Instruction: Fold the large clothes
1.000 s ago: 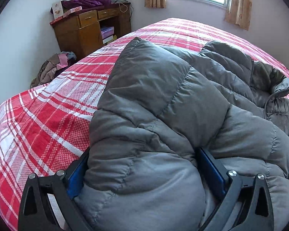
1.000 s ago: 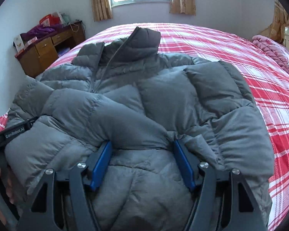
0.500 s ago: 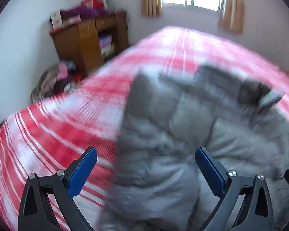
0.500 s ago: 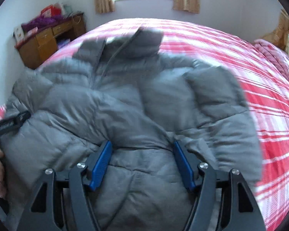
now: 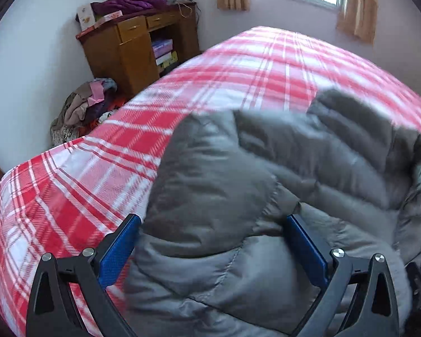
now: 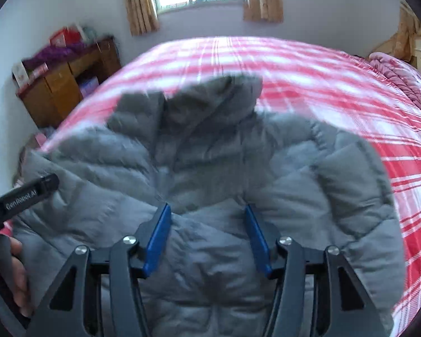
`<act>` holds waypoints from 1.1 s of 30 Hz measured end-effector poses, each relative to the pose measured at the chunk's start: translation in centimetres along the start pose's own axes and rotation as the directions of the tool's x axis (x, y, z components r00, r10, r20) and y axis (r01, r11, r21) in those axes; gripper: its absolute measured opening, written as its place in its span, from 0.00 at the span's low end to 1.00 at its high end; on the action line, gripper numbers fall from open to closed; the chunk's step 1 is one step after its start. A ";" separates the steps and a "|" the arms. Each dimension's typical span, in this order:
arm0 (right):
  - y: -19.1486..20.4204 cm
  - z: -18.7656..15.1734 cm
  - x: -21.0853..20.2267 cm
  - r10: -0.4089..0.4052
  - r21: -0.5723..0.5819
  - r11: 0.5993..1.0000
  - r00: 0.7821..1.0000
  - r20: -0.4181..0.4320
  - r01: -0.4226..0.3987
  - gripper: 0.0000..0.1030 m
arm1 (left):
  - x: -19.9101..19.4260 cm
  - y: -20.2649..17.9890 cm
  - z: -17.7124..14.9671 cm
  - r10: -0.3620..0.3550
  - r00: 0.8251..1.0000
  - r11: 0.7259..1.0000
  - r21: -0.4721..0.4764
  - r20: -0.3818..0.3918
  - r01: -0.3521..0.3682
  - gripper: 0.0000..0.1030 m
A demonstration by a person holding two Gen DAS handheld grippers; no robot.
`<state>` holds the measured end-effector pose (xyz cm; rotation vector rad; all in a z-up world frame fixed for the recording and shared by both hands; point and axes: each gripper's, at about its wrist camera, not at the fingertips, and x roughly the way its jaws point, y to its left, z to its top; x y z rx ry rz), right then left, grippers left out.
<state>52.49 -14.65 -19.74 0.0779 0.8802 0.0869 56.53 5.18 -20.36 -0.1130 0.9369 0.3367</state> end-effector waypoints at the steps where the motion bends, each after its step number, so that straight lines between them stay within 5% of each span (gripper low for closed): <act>1: -0.1 -0.4 0.5 0.001 -0.007 1.000 1.000 -0.004 -0.001 0.56 | 0.4 0.0 -0.4 -0.007 1.000 1.000 0.004 0.004 0.007 0.99; 33: -0.9 -1.3 1.2 0.026 0.005 1.000 1.000 0.015 -0.026 0.58 | 1.4 -0.3 -1.1 -0.010 1.000 1.000 -0.008 0.006 0.010 0.99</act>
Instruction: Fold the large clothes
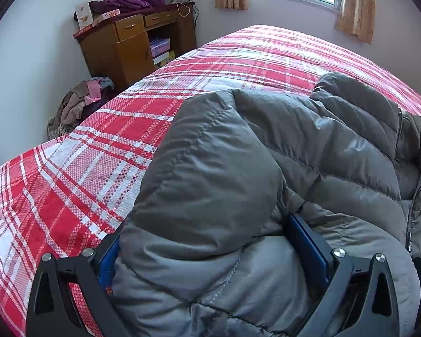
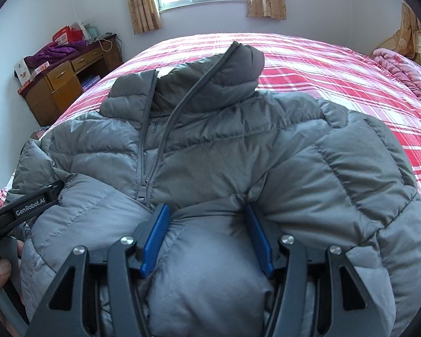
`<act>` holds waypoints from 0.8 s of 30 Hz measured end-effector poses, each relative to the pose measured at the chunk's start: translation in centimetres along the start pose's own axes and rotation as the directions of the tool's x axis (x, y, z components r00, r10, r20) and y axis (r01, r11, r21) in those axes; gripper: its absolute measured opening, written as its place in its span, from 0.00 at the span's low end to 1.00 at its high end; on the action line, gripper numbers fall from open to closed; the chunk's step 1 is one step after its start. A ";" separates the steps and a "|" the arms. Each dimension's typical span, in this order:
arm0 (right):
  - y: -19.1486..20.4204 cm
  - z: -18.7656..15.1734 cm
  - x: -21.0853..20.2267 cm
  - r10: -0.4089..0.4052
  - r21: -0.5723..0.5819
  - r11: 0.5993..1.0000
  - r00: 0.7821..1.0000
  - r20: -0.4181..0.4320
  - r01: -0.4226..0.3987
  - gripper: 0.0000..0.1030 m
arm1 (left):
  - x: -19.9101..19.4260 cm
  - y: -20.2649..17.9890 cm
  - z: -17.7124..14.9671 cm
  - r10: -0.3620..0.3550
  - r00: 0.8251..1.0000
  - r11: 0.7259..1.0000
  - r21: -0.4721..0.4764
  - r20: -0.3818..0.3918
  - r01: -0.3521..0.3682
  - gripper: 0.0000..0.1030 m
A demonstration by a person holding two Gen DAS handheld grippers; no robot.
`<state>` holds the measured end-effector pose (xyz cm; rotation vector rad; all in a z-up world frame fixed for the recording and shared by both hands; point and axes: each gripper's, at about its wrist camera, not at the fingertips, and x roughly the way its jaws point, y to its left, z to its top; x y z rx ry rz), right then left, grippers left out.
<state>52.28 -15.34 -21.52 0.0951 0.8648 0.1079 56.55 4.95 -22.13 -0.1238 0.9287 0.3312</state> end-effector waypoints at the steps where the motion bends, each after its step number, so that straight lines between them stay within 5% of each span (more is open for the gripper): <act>1: 0.0 0.0 0.0 0.000 0.000 1.000 1.000 -0.001 0.000 0.58 | 0.0 -0.1 0.0 0.002 1.000 1.000 0.001 0.001 -0.002 0.99; 8: 0.0 0.0 0.1 0.001 -0.001 1.000 1.000 -0.002 -0.001 0.59 | -0.3 -0.1 0.3 0.003 1.000 1.000 0.017 -0.009 -0.003 0.99; 11: 0.0 0.3 0.0 0.034 -0.011 0.999 0.999 -0.024 -0.034 0.70 | -2.1 1.2 1.0 -0.019 0.999 1.000 0.010 -0.041 0.019 0.99; 15: -0.8 1.6 -2.4 0.110 -0.002 0.994 0.993 -0.038 -0.110 0.82 | -5.9 2.3 3.5 -0.065 0.997 0.998 0.021 0.041 0.064 0.99; 19: -3.1 5.4 -5.1 0.099 -0.004 0.995 0.994 0.048 -0.099 0.88 | -6.1 0.6 7.8 -0.078 0.996 0.996 0.047 0.046 0.076 0.99; 24: -6.1 11.0 -3.2 0.013 0.035 0.999 0.999 0.051 -0.015 0.89 | -3.1 -3.4 12.4 -0.117 0.993 0.992 0.049 -0.015 0.117 0.99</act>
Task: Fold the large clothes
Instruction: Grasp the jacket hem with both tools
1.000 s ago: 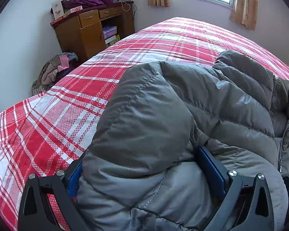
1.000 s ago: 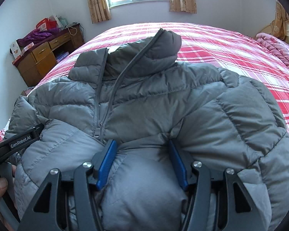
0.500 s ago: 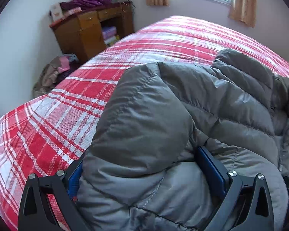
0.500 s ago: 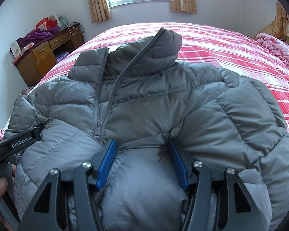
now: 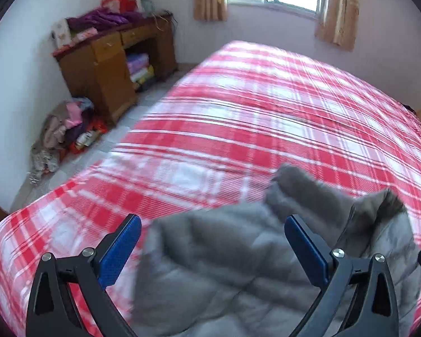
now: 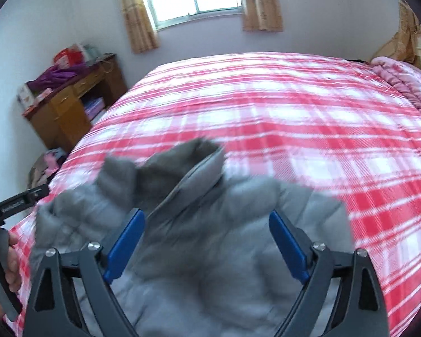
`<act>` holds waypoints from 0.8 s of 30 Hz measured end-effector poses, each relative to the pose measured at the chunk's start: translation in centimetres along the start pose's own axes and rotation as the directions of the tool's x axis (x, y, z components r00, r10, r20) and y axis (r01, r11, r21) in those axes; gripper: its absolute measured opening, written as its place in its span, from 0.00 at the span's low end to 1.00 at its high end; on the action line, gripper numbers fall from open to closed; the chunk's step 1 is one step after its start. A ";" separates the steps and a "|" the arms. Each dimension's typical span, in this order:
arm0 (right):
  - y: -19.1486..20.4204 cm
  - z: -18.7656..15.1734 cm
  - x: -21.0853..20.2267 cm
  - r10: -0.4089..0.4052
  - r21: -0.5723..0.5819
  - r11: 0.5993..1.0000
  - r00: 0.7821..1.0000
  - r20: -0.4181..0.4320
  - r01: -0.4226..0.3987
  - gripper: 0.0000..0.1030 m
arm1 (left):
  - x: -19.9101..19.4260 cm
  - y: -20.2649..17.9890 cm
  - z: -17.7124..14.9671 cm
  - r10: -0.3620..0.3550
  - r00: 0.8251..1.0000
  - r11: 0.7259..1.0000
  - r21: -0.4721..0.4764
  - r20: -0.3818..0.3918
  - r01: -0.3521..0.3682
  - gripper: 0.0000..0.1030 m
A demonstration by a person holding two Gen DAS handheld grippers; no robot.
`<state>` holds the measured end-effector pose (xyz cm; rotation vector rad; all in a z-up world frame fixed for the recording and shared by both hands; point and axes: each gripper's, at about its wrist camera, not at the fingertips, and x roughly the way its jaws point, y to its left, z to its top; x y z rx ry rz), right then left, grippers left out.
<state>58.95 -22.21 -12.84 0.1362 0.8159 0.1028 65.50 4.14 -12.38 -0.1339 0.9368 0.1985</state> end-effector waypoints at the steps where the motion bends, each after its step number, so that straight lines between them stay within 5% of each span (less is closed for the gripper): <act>1: -0.3 0.7 0.6 -0.017 -0.003 1.000 1.000 -0.003 0.017 0.89 | 0.8 -0.7 0.9 -0.006 1.000 1.000 0.002 -0.014 0.006 0.99; 9: -1.1 4.1 5.5 -0.021 -0.070 0.997 0.998 -0.059 0.017 0.89 | 6.1 -5.0 5.4 -0.043 0.997 0.999 -0.008 -0.064 0.042 0.99; 17: -0.2 5.6 8.5 -0.019 -0.135 0.991 0.995 -0.099 0.006 0.89 | 9.2 -7.7 4.4 -0.076 0.991 0.993 0.086 -0.112 0.086 0.98; 19: 0.0 5.4 9.3 -0.022 -0.160 0.987 0.992 -0.120 0.002 0.89 | 8.6 -7.2 3.9 -0.106 0.989 0.989 0.087 -0.106 0.116 0.88; 20: 0.0 5.2 9.6 -0.020 -0.169 0.986 0.991 -0.133 -0.003 0.87 | 8.2 -7.0 3.7 -0.132 0.985 0.985 0.095 -0.110 0.142 0.73; 24: 0.1 4.4 9.9 -0.021 -0.210 0.978 0.987 -0.157 -0.013 0.42 | 6.3 -6.2 2.6 -0.221 0.968 0.962 0.136 -0.115 0.236 0.15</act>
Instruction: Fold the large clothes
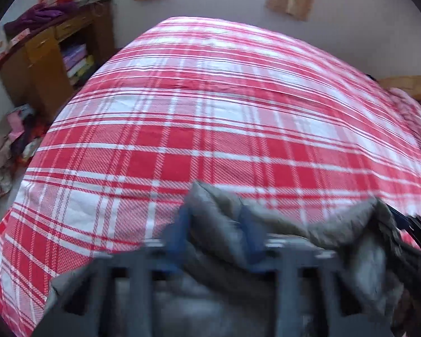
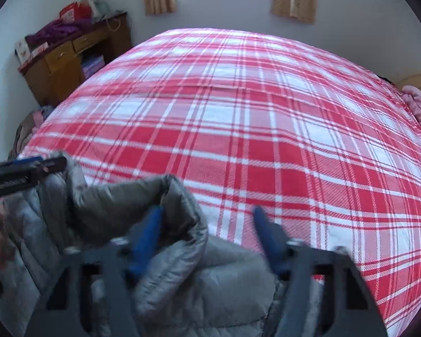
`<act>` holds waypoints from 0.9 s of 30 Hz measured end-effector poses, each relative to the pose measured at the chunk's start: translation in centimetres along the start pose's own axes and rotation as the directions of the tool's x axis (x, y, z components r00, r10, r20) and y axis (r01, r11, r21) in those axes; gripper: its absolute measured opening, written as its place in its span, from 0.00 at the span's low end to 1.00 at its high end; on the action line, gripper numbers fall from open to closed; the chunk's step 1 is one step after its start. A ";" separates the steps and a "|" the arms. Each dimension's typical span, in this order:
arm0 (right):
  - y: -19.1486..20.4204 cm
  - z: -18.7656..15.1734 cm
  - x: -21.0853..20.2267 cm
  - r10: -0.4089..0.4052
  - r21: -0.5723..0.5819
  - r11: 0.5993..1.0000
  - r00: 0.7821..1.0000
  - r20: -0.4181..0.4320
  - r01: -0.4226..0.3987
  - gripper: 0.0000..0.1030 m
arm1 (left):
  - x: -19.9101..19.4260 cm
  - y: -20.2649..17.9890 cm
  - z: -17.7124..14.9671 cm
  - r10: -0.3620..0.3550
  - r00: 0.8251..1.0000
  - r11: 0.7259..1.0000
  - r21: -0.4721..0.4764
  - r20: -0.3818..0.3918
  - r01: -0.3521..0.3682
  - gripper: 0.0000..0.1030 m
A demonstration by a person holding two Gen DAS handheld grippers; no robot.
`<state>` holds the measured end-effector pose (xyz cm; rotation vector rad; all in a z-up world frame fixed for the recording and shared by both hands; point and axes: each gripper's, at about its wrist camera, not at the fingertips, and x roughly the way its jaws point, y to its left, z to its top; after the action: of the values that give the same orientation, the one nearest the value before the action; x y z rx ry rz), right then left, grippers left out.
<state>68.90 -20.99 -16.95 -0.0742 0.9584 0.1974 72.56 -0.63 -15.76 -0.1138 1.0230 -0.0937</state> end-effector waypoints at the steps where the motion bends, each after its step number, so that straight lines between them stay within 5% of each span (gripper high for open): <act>1: 0.1 -0.2 -0.1 -0.007 -0.012 1.000 1.000 0.001 0.007 0.28 | -0.8 0.0 -0.4 -0.003 1.000 1.000 0.012 0.014 0.003 0.15; 3: 0.1 -0.7 -1.0 -0.014 -0.028 1.000 1.000 0.019 0.015 0.16 | -2.9 0.2 -1.4 -0.012 0.997 0.999 0.035 0.076 0.009 0.09; 9: -0.2 -2.8 -4.1 -0.017 -0.048 0.999 0.997 0.073 0.021 0.09 | -6.2 2.1 -5.7 -0.020 0.986 0.999 0.030 0.165 0.015 0.07; 14: -0.4 -5.2 -4.5 -0.011 -0.042 0.999 0.996 0.088 0.015 0.07 | -3.8 3.5 -9.3 -0.001 0.995 1.000 -0.023 0.102 0.003 0.06; 23: -0.3 -7.5 -2.4 -0.057 -0.056 0.997 0.997 0.055 0.060 0.07 | -3.5 2.8 -9.7 0.051 0.993 0.999 0.003 0.103 -0.052 0.07; 25: -0.2 -7.4 -2.9 -0.061 -0.069 0.995 0.996 0.065 0.066 0.07 | -4.5 2.7 -9.9 0.071 0.991 0.997 0.017 0.113 -0.073 0.12; 27: -0.3 -7.3 -3.5 -0.050 -0.082 0.995 0.996 0.073 0.056 0.07 | -5.9 2.7 -10.0 0.097 0.986 0.995 0.024 0.133 -0.101 0.42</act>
<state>61.10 -22.85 -18.32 -0.1690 0.8765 0.1903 61.03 2.28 -16.33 -0.0400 0.8933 -0.0108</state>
